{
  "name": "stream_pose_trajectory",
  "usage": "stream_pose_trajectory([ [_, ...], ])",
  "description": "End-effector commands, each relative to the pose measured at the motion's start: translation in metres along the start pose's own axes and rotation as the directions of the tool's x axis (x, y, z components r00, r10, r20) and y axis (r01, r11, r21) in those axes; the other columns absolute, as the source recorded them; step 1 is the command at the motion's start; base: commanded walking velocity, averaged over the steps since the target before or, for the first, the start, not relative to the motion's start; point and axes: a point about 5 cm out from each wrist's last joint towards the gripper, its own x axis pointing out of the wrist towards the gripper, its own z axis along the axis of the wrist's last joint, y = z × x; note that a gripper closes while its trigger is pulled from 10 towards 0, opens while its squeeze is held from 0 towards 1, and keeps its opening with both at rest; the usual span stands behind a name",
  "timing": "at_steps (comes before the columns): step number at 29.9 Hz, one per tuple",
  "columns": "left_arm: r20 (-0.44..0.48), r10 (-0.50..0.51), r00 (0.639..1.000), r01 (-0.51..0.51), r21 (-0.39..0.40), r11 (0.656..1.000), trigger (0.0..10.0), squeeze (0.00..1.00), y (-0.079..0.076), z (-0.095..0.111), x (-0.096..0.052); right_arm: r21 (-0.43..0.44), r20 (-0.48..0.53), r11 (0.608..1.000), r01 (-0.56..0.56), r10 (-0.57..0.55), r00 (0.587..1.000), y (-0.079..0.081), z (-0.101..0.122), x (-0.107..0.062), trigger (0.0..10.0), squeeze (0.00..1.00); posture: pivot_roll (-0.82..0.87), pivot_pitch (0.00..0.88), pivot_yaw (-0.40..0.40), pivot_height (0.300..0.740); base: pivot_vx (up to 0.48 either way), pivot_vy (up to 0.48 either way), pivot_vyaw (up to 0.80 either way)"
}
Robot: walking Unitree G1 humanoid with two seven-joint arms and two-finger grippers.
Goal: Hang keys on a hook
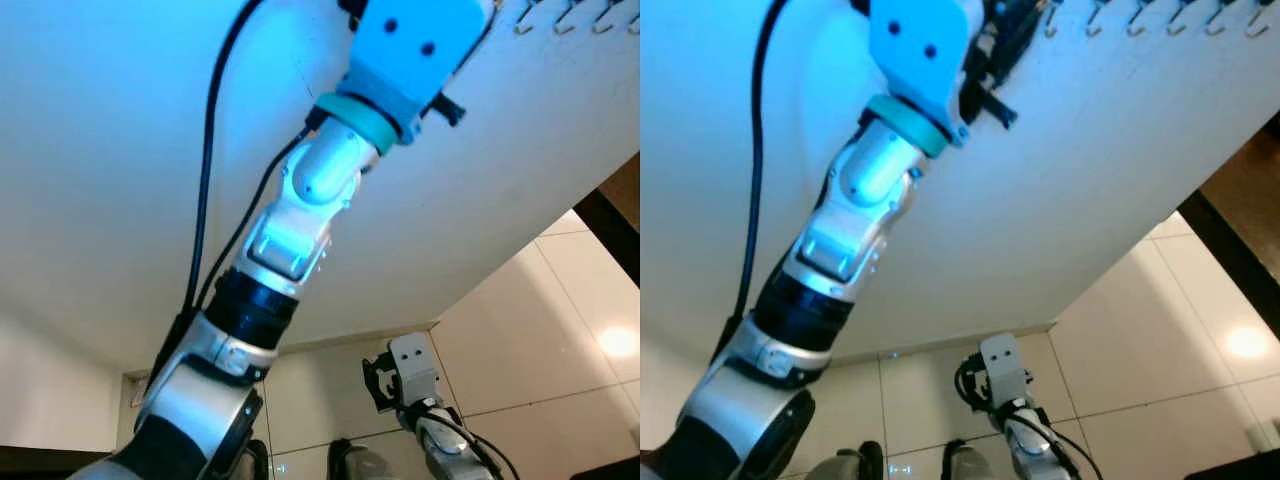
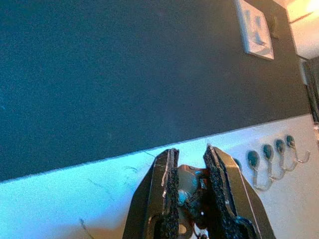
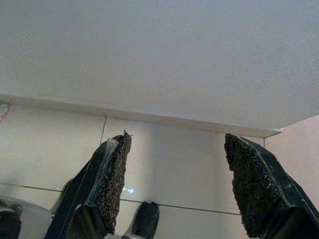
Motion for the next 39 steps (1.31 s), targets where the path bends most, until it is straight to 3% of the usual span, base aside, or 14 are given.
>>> stream_pose_trajectory([
  [1,0.043,-0.022,0.999,0.022,-0.001,1.0,10.0,0.0,-0.005,0.008,0.007,0.012,-0.032,1.0,0.011,-0.011,0.999,0.0,-0.011,-0.006,10.0,0.0,-0.17,0.2,0.038,0.74,0.0,0.0,0.0],
  [9,0.067,-0.039,0.997,0.038,0.024,0.999,10.0,0.0,-0.007,0.008,0.015,0.011,-0.03,1.0,0.007,-0.007,1.0,0.001,-0.009,-0.005,10.0,0.0,-0.17,0.207,0.038,0.74,0.0,0.0,0.0],
  [13,0.081,-0.039,0.996,0.034,0.062,0.997,10.0,0.0,-0.016,0.008,0.022,0.006,-0.022,1.0,0.002,-0.002,1.0,0.001,-0.007,-0.004,10.0,0.0,-0.17,0.222,0.037,0.74,0.0,0.0,0.0],
  [23,0.103,-0.013,0.995,-0.001,0.134,0.991,10.0,0.0,-0.02,0.005,0.028,0.004,-0.03,1.0,0.008,-0.008,1.0,0.001,-0.013,-0.009,10.0,0.0,-0.2,0.244,0.045,0.74,0.0,0.0,0.0],
  [39,0.099,-0.022,0.995,0.01,0.12,0.993,10.0,0.0,-0.037,0.0,0.025,0.009,-0.04,1.0,0.015,-0.014,0.999,0.002,-0.017,-0.012,10.0,0.0,-0.19,0.261,0.05,0.74,0.0,0.0,0.0],
])
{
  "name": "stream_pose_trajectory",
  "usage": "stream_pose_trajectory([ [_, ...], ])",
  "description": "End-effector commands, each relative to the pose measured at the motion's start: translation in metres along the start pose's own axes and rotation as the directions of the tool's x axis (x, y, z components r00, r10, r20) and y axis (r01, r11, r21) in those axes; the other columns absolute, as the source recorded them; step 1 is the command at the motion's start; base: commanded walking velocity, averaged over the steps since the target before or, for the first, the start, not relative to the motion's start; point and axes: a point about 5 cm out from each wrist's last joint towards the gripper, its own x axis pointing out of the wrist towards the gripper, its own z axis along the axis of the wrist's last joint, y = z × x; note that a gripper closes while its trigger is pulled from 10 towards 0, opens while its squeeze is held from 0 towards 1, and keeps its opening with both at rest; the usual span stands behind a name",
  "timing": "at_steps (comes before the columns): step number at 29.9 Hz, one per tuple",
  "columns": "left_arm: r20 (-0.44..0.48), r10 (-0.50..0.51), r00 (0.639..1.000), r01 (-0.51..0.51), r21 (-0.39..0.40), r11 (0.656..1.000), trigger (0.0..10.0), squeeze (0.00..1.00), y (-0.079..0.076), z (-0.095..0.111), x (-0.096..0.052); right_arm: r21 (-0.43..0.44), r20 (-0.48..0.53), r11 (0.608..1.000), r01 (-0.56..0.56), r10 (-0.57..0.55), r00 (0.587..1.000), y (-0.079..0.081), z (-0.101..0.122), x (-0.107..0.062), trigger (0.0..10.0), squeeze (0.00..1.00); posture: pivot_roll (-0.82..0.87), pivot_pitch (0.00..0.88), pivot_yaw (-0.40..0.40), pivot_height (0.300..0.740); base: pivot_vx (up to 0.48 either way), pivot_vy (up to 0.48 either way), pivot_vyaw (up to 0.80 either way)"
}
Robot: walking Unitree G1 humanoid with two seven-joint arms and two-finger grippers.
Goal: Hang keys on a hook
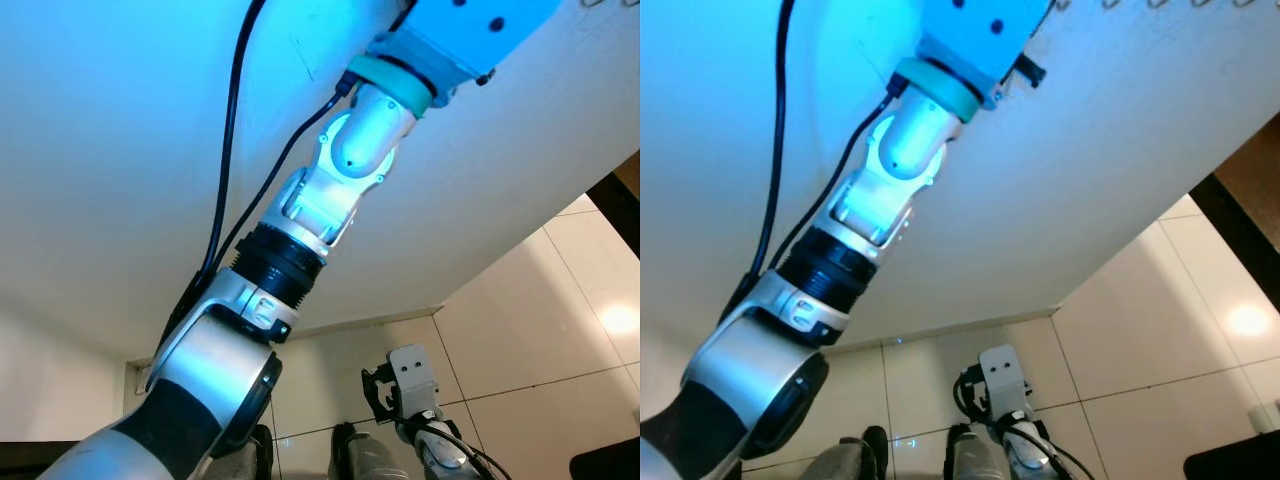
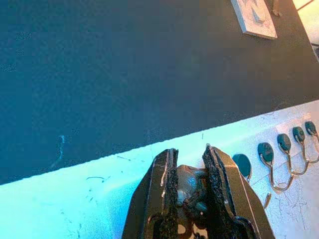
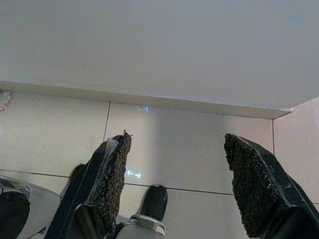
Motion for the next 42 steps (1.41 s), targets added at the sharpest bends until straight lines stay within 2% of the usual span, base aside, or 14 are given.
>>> stream_pose_trajectory([
  [1,0.019,-0.023,1.0,0.024,-0.034,0.999,10.0,0.0,-0.021,0.005,0.0,0.003,-0.032,1.0,0.005,-0.005,0.999,0.0,-0.009,-0.005,10.0,0.0,-0.19,0.262,0.049,0.74,0.0,0.0,0.0],
  [9,0.018,-0.027,0.999,0.027,-0.035,0.999,10.0,0.0,-0.031,0.003,-0.003,0.002,-0.03,1.0,0.0,0.0,1.0,0.001,-0.008,-0.005,10.0,0.0,-0.19,0.265,0.049,0.74,0.0,0.0,0.0],
  [11,0.005,-0.049,0.999,0.049,-0.038,0.998,10.0,0.0,-0.036,-0.001,-0.009,0.003,-0.029,1.0,0.002,-0.002,1.0,0.001,-0.008,-0.005,10.0,0.0,-0.19,0.268,0.047,0.74,0.0,0.0,0.0],
  [15,-0.006,-0.058,0.998,0.057,-0.033,0.998,10.0,0.0,-0.038,-0.004,-0.013,0.004,-0.03,1.0,0.005,-0.004,1.0,0.001,-0.008,-0.005,10.0,0.0,-0.19,0.269,0.046,0.74,0.0,0.0,0.0],
  [21,-0.039,-0.108,0.993,0.109,0.028,0.994,10.0,0.0,-0.045,-0.014,-0.022,0.005,-0.034,1.0,0.003,-0.003,0.999,0.0,-0.009,-0.005,10.0,0.0,-0.18,0.27,0.045,0.74,0.0,0.0,0.0],
  [27,-0.047,-0.115,0.992,0.117,0.036,0.993,10.0,0.0,-0.047,-0.016,-0.025,0.006,-0.032,1.0,0.002,-0.002,0.999,0.001,-0.008,-0.004,10.0,0.0,-0.18,0.269,0.044,0.74,0.0,0.0,0.0],
  [37,-0.036,-0.033,0.999,0.035,0.053,0.998,10.0,0.0,-0.033,-0.018,-0.034,0.007,-0.028,1.0,0.005,-0.005,1.0,0.001,-0.006,-0.003,10.0,0.0,-0.18,0.268,0.042,0.74,0.0,0.0,0.0],
  [38,-0.023,-0.001,1.0,0.003,0.093,0.996,10.0,0.0,-0.026,-0.02,-0.041,0.007,-0.031,1.0,0.005,-0.005,1.0,0.0,-0.007,-0.004,10.0,0.0,-0.17,0.269,0.037,0.74,0.0,0.0,0.0],
  [42,-0.028,0.016,0.999,-0.013,0.123,0.992,10.0,0.0,-0.021,-0.023,-0.049,0.006,-0.031,1.0,0.002,-0.002,1.0,0.0,-0.008,-0.004,10.0,0.0,-0.17,0.269,0.033,0.74,0.0,0.0,0.0],
])
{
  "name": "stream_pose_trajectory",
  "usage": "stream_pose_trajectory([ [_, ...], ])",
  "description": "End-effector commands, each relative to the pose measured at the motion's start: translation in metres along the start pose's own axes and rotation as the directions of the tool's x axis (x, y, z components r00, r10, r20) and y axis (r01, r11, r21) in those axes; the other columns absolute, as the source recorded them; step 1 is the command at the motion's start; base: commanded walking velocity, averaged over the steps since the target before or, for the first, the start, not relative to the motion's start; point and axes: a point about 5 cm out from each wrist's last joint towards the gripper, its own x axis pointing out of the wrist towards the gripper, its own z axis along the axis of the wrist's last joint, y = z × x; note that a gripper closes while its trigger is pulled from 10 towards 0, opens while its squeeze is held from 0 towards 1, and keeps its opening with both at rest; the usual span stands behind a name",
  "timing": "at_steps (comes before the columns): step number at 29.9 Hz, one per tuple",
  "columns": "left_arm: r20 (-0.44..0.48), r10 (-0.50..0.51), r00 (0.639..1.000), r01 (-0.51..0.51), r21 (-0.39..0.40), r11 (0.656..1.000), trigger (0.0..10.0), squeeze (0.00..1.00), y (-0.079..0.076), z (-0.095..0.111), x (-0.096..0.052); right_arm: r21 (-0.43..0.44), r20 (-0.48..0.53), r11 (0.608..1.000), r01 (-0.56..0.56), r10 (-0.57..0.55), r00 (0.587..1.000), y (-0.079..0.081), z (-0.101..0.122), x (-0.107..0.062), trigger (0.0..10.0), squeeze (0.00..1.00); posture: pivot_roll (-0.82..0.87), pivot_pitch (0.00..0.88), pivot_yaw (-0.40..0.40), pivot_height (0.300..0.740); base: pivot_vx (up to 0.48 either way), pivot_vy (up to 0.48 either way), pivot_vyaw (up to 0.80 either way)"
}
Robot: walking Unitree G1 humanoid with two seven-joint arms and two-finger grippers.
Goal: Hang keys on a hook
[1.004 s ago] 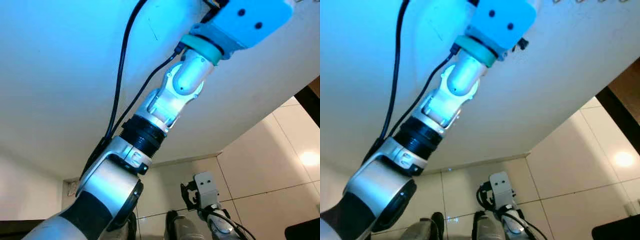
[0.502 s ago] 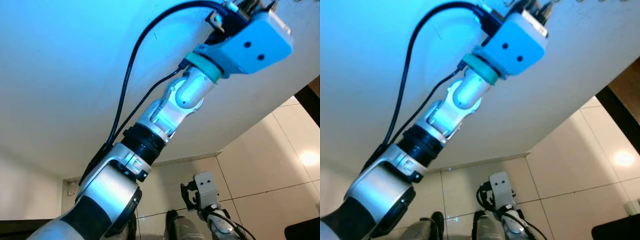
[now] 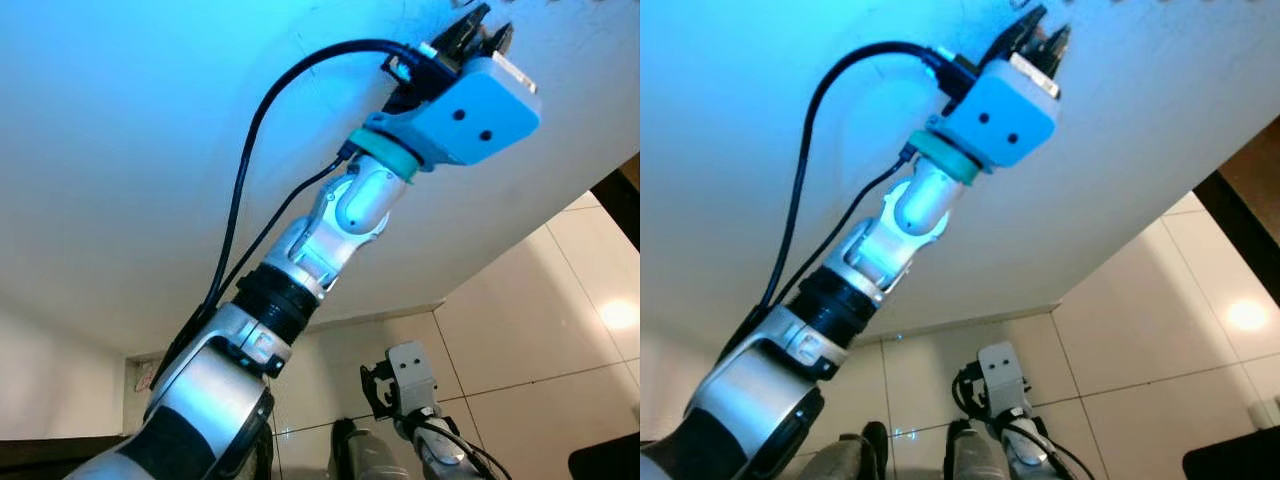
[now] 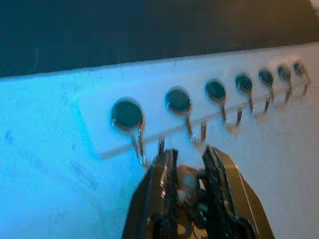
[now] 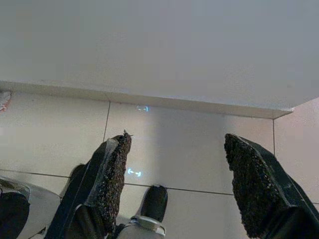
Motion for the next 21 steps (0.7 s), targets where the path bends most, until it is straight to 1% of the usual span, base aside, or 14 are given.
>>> stream_pose_trajectory([
  [1,0.021,-0.004,1.0,0.004,-0.004,1.0,10.0,0.0,-0.006,0.004,-0.003,0.007,-0.042,1.0,0.003,-0.002,0.999,0.0,-0.011,-0.006,10.0,0.0,-0.17,0.269,0.033,0.74,0.0,0.0,0.0],
  [4,0.033,0.026,0.999,-0.026,-0.008,1.0,10.0,0.0,0.0,0.006,-0.003,0.004,-0.042,1.0,0.0,0.0,0.999,-0.001,-0.01,-0.006,10.0,0.0,-0.17,0.268,0.029,0.74,0.0,0.0,0.0],
  [6,0.089,0.074,0.993,-0.075,0.009,0.997,10.0,0.0,0.009,0.016,-0.001,0.002,-0.041,1.0,-0.003,0.003,0.999,-0.001,-0.01,-0.005,10.0,0.0,-0.17,0.267,0.025,0.74,0.0,0.0,0.0],
  [9,0.169,0.098,0.981,-0.104,0.024,0.994,10.0,0.0,0.015,0.032,0.005,-0.002,-0.043,1.0,-0.006,0.006,0.999,-0.002,-0.01,-0.005,10.0,0.0,-0.16,0.263,0.021,0.74,0.0,0.0,0.0],
  [13,0.203,0.1,0.974,-0.107,0.024,0.994,10.0,0.0,0.016,0.039,0.008,-0.004,-0.044,1.0,-0.008,0.008,0.999,-0.002,-0.01,-0.005,10.0,0.0,-0.16,0.262,0.021,0.74,0.0,0.0,0.0],
  [14,0.233,0.1,0.967,-0.108,0.022,0.994,10.0,0.0,0.015,0.045,0.011,-0.006,-0.044,1.0,-0.01,0.01,0.999,-0.002,-0.009,-0.004,10.0,0.0,-0.16,0.26,0.02,0.74,0.0,0.0,0.0],
  [16,0.256,0.094,0.962,-0.103,0.018,0.995,10.0,0.0,0.013,0.05,0.014,-0.008,-0.044,1.0,-0.012,0.012,0.999,-0.002,-0.009,-0.004,10.0,0.0,-0.16,0.259,0.021,0.74,0.0,0.0,0.0],
  [19,0.264,0.092,0.96,-0.1,0.018,0.995,10.0,0.0,0.013,0.052,0.016,-0.008,-0.044,1.0,-0.013,0.012,0.999,-0.002,-0.009,-0.004,10.0,0.0,-0.16,0.259,0.021,0.74,0.0,0.0,0.0],
  [21,0.27,0.076,0.96,-0.084,0.018,0.996,10.0,0.0,0.006,0.056,0.021,-0.009,-0.045,1.0,-0.015,0.015,0.999,-0.001,-0.009,-0.004,10.0,0.0,-0.17,0.256,0.027,0.74,0.0,0.0,0.0],
])
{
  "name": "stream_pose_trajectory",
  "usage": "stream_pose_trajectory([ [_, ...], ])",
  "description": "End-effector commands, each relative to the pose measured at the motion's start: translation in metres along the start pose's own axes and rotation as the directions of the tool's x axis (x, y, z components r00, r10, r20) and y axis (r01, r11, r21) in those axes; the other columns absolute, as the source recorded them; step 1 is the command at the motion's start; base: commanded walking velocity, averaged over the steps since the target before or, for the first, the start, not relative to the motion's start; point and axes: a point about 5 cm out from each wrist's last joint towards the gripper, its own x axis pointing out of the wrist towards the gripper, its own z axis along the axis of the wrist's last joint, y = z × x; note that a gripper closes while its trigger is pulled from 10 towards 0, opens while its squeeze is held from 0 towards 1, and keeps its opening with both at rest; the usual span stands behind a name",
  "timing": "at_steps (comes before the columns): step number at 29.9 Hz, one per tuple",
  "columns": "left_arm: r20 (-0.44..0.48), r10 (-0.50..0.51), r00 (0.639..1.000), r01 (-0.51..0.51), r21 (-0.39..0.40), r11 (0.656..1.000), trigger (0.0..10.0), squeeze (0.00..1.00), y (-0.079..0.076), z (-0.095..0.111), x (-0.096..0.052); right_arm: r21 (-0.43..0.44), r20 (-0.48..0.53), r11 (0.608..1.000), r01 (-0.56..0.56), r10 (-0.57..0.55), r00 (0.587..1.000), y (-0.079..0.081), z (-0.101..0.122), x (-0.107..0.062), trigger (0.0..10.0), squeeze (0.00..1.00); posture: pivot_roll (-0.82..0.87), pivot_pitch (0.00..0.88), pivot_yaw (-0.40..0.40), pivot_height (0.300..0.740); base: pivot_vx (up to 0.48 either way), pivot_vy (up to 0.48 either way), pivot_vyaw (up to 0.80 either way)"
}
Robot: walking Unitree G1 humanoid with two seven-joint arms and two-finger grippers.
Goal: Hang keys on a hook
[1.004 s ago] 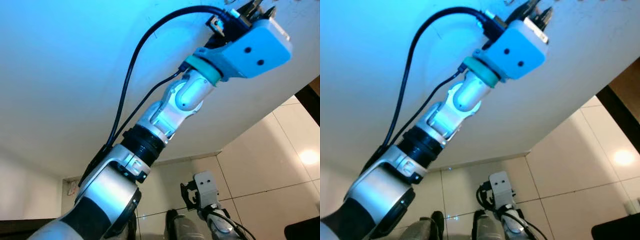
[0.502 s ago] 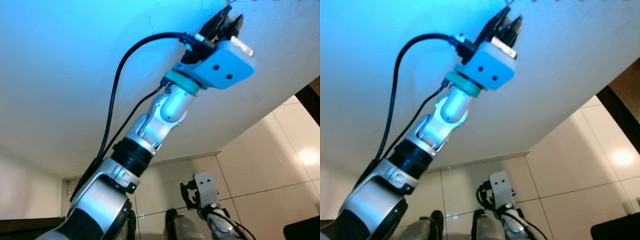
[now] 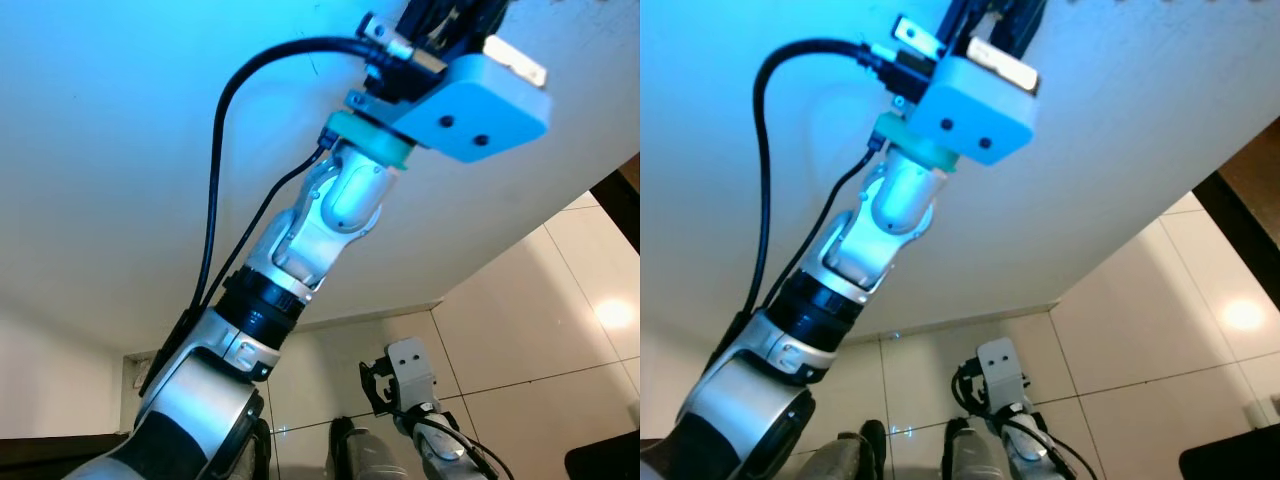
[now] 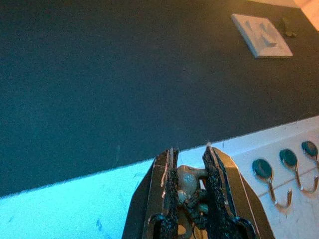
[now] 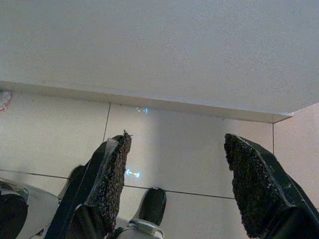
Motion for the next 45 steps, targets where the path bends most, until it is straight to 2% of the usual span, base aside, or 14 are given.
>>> stream_pose_trajectory([
  [1,0.046,-0.016,0.999,0.017,-0.033,0.999,10.0,0.0,-0.013,0.012,0.009,-0.002,-0.055,1.0,-0.005,0.005,0.998,0.0,-0.013,-0.007,10.0,0.0,-0.17,0.257,0.03,0.74,0.0,0.0,0.0],
  [6,0.027,-0.023,0.999,0.024,-0.038,0.999,10.0,0.0,-0.018,0.01,0.014,-0.001,-0.055,1.0,-0.006,0.006,0.998,0.001,-0.013,-0.006,10.0,0.0,-0.17,0.258,0.036,0.74,0.0,0.0,0.0],
  [16,-0.03,-0.044,0.999,0.044,0.012,0.999,10.0,0.0,-0.026,-0.005,0.027,0.008,-0.061,1.0,-0.002,0.002,0.998,0.005,-0.016,-0.009,10.0,0.0,-0.18,0.265,0.055,0.74,0.0,0.0,0.0],
  [28,-0.069,-0.008,0.998,0.014,0.082,0.997,10.0,0.0,-0.023,-0.018,0.033,0.012,-0.06,1.0,-0.001,0.002,0.998,0.007,-0.016,-0.009,10.0,0.0,-0.18,0.272,0.058,0.74,0.0,0.0,0.0],
  [36,-0.11,-0.071,0.991,0.077,0.056,0.995,10.0,0.0,-0.039,-0.025,0.016,0.013,-0.059,1.0,-0.001,0.002,0.998,0.007,-0.016,-0.009,10.0,0.0,-0.18,0.28,0.054,0.74,0.0,0.0,0.0],
  [38,-0.14,-0.099,0.985,0.109,0.063,0.992,10.0,0.0,-0.046,-0.032,0.006,0.015,-0.059,1.0,-0.001,0.002,0.998,0.007,-0.016,-0.009,10.0,0.0,-0.18,0.283,0.054,0.74,0.0,0.0,0.0],
  [43,-0.159,-0.089,0.983,0.103,0.082,0.991,10.0,0.0,-0.044,-0.037,0.004,0.016,-0.06,1.0,0.0,0.001,0.998,0.008,-0.017,-0.009,10.0,0.0,-0.18,0.284,0.054,0.74,0.0,0.0,0.0],
  [45,-0.15,-0.053,0.987,0.068,0.096,0.993,10.0,0.0,-0.034,-0.037,0.009,0.016,-0.062,1.0,0.001,0.0,0.998,0.007,-0.018,-0.01,10.0,0.0,-0.18,0.284,0.051,0.74,0.0,0.0,0.0],
])
